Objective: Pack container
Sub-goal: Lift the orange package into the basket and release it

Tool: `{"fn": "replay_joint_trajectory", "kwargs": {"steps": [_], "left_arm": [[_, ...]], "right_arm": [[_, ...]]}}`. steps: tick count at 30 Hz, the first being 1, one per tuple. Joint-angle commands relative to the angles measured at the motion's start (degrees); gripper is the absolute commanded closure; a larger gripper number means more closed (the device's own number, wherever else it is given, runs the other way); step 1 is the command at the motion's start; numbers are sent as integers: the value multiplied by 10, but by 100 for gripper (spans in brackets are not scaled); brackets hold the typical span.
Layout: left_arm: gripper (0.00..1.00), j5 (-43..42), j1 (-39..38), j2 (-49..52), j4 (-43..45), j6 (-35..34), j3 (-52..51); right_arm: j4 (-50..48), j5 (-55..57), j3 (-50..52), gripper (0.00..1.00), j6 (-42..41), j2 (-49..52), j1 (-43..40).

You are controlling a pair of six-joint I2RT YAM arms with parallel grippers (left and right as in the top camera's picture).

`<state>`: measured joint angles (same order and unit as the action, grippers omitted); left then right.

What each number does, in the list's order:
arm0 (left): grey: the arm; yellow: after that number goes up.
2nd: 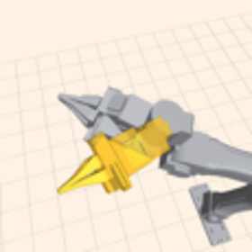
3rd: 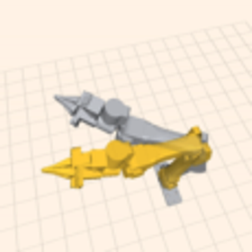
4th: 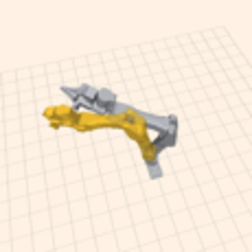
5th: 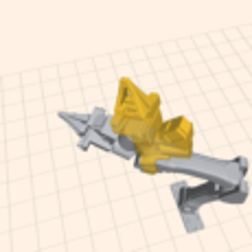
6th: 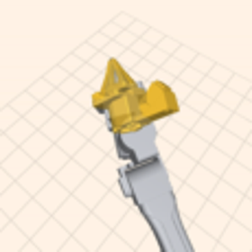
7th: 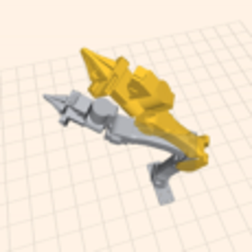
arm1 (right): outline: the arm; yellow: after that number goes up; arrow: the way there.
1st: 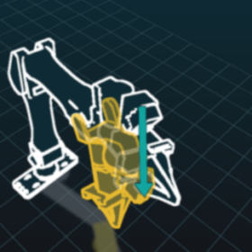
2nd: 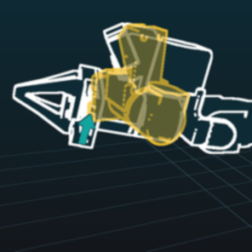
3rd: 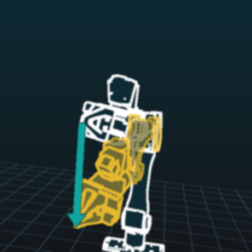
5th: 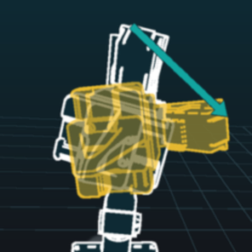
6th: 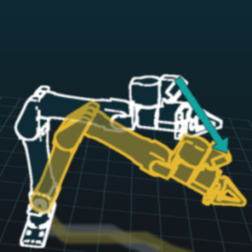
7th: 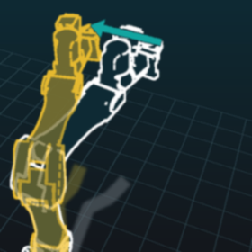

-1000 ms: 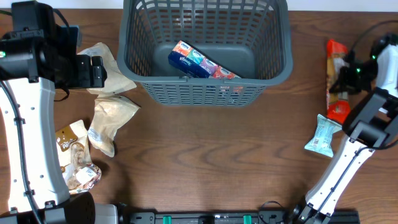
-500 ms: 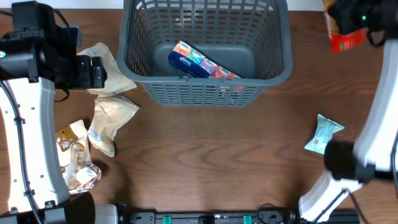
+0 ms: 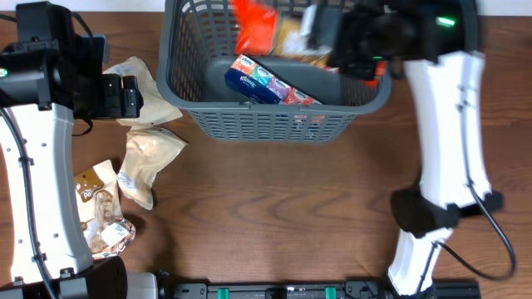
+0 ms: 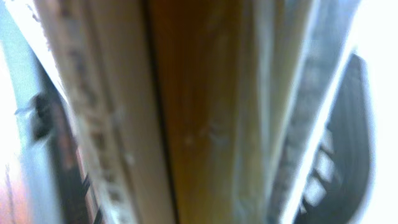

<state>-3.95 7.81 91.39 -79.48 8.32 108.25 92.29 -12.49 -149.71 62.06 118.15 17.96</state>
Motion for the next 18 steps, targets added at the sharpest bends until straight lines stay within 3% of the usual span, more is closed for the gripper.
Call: {"fn": "replay_joint_trajectory", "kwargs": {"steps": [1, 10, 14, 15, 16, 17, 18], "left_arm": [[5, -2, 1, -6, -2, -7, 3], [5, -2, 1, -6, -2, -7, 3], [5, -2, 1, -6, -2, -7, 3], [5, -2, 1, -6, -2, -7, 3], [5, -2, 1, -6, -2, -7, 3], [5, -2, 1, -6, -2, -7, 3], [5, -2, 1, -6, -2, -7, 3]], "right_arm": [[-9, -17, -9, 99, 60, 28, 25], [2, -10, -9, 99, 63, 152, 44], [11, -8, -9, 94, 52, 172, 39], [10, -8, -9, 87, 52, 172, 38], [7, -7, -10, 77, 42, 171, 37], [3, 0, -10, 59, 30, 169, 36], [-4, 11, -10, 52, 21, 166, 35]]}}
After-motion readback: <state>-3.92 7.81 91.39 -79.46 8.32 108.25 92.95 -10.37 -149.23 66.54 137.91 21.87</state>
